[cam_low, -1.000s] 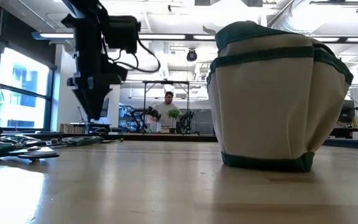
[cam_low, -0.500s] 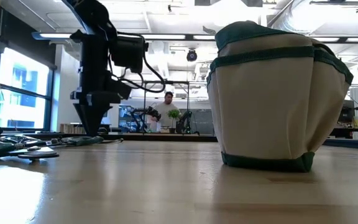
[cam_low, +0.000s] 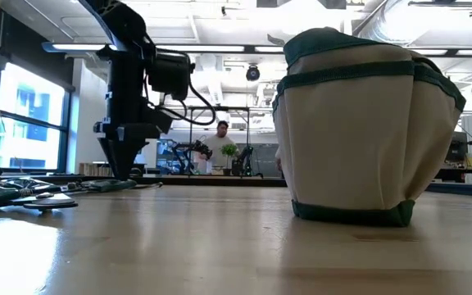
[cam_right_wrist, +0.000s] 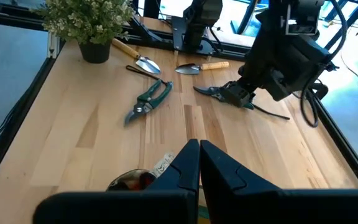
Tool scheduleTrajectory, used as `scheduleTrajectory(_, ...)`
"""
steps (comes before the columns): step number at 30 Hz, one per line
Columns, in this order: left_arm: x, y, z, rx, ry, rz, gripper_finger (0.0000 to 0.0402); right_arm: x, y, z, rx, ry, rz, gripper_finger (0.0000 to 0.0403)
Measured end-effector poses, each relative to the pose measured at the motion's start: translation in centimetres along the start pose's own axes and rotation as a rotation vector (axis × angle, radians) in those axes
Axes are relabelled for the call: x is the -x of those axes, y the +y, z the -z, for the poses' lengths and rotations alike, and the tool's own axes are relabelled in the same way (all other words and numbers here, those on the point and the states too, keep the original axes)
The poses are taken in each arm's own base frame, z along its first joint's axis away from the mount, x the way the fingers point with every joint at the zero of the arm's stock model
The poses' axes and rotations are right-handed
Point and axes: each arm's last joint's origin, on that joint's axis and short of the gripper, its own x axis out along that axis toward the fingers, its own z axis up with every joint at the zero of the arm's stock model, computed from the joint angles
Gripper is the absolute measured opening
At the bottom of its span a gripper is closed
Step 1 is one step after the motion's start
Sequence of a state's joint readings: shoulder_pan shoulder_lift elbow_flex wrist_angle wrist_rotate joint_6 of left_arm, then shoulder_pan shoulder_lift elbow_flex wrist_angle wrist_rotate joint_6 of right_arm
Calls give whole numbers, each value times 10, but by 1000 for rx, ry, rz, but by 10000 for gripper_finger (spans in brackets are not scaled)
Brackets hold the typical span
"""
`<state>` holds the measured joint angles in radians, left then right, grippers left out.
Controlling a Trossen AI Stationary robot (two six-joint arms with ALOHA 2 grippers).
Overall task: Pick & Place Garden tools in Gardening bag
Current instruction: Put the top green shear scissors into the green gardening bag
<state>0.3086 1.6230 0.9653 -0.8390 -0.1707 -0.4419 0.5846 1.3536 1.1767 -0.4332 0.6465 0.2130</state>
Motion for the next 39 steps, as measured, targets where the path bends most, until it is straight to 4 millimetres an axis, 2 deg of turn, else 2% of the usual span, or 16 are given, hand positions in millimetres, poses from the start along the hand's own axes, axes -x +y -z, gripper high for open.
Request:
scheduleTrajectory(7,-7,11,-5,48,47,34,147,-4,3,3,10,22,-17,3)
scheduleTrajectory(19,-29,3,-10,-2,108,70,147,-8,5,5,30,36,-28,3)
scheduleTrajectory(30,-30,2,-11,-11,79,34,146,-8,5,5,28,36,-28,3)
scheduleTrajectory(33,-31,2,-11,-12,83,49,124,-8,5,5,27,36,-28,3)
scheduleTrajectory(38,-29,-5,-9,-87,68,45,39,-8,5,5,27,36,-28,3)
scheduleTrajectory(39,-29,-6,-9,-113,66,45,37,-8,5,5,25,35,-28,3)
